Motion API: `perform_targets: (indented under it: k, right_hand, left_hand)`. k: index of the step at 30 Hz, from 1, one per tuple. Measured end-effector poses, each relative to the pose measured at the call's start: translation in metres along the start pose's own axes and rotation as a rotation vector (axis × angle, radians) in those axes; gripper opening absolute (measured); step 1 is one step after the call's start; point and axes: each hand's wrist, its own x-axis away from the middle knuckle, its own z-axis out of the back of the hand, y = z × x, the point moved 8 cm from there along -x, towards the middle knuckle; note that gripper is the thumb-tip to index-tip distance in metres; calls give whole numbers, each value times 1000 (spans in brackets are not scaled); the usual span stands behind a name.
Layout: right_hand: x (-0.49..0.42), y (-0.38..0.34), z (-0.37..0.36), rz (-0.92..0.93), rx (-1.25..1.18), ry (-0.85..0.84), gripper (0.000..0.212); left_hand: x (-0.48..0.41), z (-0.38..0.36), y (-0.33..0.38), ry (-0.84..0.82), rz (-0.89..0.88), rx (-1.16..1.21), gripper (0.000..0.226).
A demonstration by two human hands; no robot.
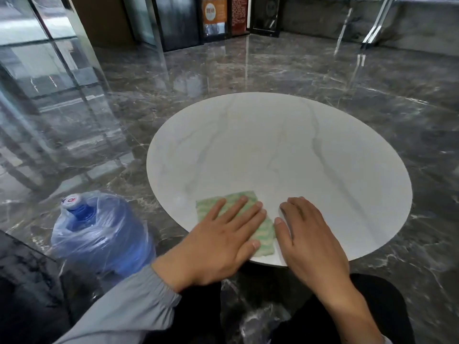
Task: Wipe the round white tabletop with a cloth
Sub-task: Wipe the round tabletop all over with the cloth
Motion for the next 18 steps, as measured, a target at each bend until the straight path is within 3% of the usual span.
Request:
perform_targets:
  k: [4, 9, 11, 14, 18]
  right_hand:
    - [1, 2, 1, -5, -3, 7, 38]
    - [0, 1, 3, -14, -22, 15, 33]
    - [0, 0, 3, -13, -24, 9, 36]
    - [-1, 0, 2, -23, -21, 16, 38]
    - [0, 0, 3, -19, -10, 30, 38]
  left_hand:
    - [-11, -1, -30, -21, 41, 84, 67]
    - [-45, 18, -162, -75, 403, 65, 64]
    - [-55, 22, -182, -86, 487, 75, 64]
    - [-68, 20, -155, -91, 433, 72, 67]
    - [-60, 12, -72, -53, 180, 81, 73]
